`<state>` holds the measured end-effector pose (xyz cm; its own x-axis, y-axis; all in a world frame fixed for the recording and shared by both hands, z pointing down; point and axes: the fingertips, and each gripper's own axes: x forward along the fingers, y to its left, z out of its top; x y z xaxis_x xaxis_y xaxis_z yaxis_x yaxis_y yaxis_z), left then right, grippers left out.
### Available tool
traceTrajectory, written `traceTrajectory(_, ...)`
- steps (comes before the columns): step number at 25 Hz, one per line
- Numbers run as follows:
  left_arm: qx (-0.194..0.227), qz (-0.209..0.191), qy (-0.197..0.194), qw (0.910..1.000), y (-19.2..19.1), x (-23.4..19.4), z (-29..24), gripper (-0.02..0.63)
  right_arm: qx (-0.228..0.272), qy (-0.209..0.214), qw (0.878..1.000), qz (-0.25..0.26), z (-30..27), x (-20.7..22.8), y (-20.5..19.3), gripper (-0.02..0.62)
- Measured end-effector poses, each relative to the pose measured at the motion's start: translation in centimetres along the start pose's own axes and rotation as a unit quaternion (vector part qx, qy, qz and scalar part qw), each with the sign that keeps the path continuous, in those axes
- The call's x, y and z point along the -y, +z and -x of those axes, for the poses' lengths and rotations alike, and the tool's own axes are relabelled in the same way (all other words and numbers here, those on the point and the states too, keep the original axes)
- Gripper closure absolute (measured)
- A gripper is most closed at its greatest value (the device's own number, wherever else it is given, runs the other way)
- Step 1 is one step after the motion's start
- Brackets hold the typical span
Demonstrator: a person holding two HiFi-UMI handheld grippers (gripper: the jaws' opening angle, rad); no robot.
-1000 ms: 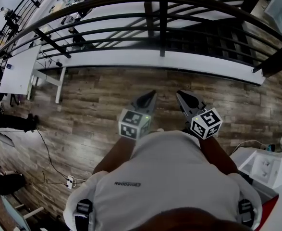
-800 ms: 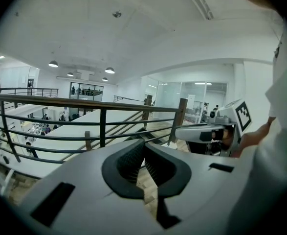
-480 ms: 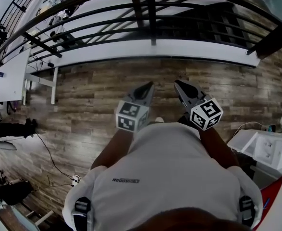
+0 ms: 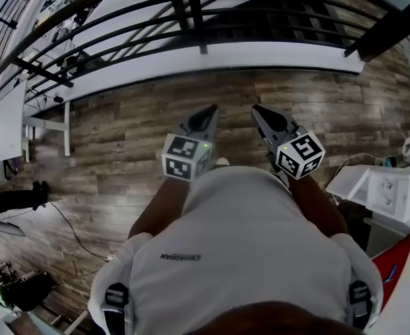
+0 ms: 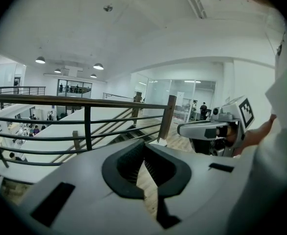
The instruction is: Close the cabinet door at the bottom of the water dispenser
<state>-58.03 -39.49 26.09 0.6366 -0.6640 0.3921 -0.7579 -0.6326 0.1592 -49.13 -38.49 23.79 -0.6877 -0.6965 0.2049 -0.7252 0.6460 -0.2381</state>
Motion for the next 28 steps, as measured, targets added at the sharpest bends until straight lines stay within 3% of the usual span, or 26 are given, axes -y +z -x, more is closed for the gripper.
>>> traceTrajectory(16,-0.008,-0.021,-0.063,0.9978,-0.9,12.4,-3.7,0.609,0.007,-0.070,0.997,-0.024,12.7,3.6,-2.8,0.572)
traceTrajectory(28,-0.044,-0.072,-0.122,0.9890,-2.6,20.9,-5.1,0.611,0.049,-0.144,0.987,-0.055,22.0,4.8,-5.0,0.572)
